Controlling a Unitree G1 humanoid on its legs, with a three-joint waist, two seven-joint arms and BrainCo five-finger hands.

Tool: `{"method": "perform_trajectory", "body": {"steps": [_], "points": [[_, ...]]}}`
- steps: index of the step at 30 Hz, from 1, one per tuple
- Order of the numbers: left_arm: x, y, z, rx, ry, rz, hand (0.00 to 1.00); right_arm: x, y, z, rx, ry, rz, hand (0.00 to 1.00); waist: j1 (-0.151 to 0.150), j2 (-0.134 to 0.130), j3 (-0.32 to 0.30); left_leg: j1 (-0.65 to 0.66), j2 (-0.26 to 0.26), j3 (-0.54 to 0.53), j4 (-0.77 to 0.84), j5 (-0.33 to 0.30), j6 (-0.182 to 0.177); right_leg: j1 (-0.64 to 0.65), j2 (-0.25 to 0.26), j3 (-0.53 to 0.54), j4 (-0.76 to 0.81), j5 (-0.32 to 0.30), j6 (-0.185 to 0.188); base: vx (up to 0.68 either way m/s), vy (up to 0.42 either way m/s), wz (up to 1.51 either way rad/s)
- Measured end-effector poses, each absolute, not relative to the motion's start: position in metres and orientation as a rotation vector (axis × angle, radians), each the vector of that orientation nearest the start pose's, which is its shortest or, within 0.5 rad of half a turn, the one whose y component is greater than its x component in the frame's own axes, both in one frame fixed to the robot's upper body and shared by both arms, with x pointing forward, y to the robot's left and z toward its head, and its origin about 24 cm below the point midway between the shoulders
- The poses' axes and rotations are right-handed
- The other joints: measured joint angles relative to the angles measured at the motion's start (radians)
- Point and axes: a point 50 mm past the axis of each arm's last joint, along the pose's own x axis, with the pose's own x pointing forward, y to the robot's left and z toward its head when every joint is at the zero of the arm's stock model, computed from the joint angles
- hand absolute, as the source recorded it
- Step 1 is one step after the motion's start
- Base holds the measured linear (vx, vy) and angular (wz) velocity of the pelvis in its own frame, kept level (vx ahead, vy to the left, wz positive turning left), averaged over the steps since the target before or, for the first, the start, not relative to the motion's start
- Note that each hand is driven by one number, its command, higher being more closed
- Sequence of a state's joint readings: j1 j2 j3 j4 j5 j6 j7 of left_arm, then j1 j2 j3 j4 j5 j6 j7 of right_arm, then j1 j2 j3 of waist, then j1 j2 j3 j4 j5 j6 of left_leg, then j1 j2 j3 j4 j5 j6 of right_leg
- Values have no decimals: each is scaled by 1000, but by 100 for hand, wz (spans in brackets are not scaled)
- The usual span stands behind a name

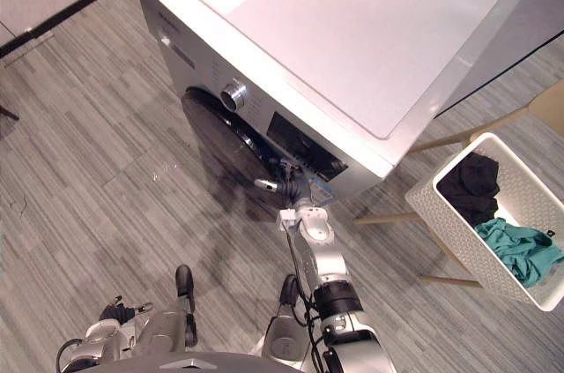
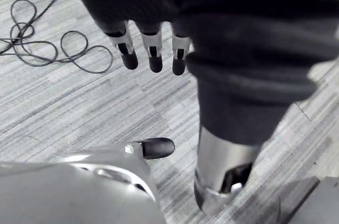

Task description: Pick up the laundry basket with both hands and put the clothes into the washing machine.

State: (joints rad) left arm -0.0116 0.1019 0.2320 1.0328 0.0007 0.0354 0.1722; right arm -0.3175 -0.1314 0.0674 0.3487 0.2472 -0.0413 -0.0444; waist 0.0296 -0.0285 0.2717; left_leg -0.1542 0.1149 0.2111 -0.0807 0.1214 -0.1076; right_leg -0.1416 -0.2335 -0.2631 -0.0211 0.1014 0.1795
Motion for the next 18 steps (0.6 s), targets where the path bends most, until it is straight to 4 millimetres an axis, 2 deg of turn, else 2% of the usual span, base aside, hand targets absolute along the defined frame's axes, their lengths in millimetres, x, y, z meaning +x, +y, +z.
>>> {"method": "perform_trajectory", "body": {"steps": [3, 10, 13, 14, 15, 16, 17, 18], "points": [[126, 225, -148, 59, 1046, 428, 0, 328, -148, 55, 69, 4, 27, 0, 1, 8, 35, -19, 0, -15, -5, 13, 3, -10, 0, -9, -4, 5, 0, -129, 12, 9], [127, 222, -148, 35, 1035, 437, 0, 353, -146, 59, 37, 26, 17, 0, 13, 24, 47, -69, 0, -47, -5, 25, -1, -33, 0, -57, -22, 9, -22, -119, 18, 4], [130, 222, -147, 18, 1017, 444, 0, 362, -155, 64, 53, 34, -42, 0, 23, 26, 49, -102, 0, -77, -5, 23, -4, -38, 1, -109, -38, 7, -24, -135, 15, 24], [130, 222, -146, 12, 1013, 448, 0, 362, -157, 65, 59, 32, -53, 0, 26, 24, 49, -110, 0, -79, -5, 20, -8, -40, 1, -113, -42, 7, -24, -90, 18, 37], [133, 224, -145, 7, 1000, 456, 0, 362, -161, 68, 65, 22, -69, 0, 27, 12, 50, -125, -6, -78, -4, 1, -27, -42, -6, -122, -56, 7, -24, -82, 42, 29], [133, 228, -144, 8, 995, 463, 0, 361, -163, 67, 68, 18, -74, 0, 27, -6, 53, -126, -15, -75, 4, 6, -13, -46, -24, -118, -67, 4, -27, -77, 59, 0], [132, 225, -145, -4, 1003, 470, 0, 362, -160, 76, 67, -14, -56, 0, 38, 7, 75, -139, -7, -78, 35, 14, -4, -53, -8, -111, -55, 3, -25, -70, 25, -34], [131, 223, -146, -6, 1008, 474, 0, 360, -155, 78, 72, -29, -34, 0, 48, 21, 83, -148, 7, -71, 37, 25, -7, -67, 1, -106, -52, 4, -46, -50, -5, -31]]}}
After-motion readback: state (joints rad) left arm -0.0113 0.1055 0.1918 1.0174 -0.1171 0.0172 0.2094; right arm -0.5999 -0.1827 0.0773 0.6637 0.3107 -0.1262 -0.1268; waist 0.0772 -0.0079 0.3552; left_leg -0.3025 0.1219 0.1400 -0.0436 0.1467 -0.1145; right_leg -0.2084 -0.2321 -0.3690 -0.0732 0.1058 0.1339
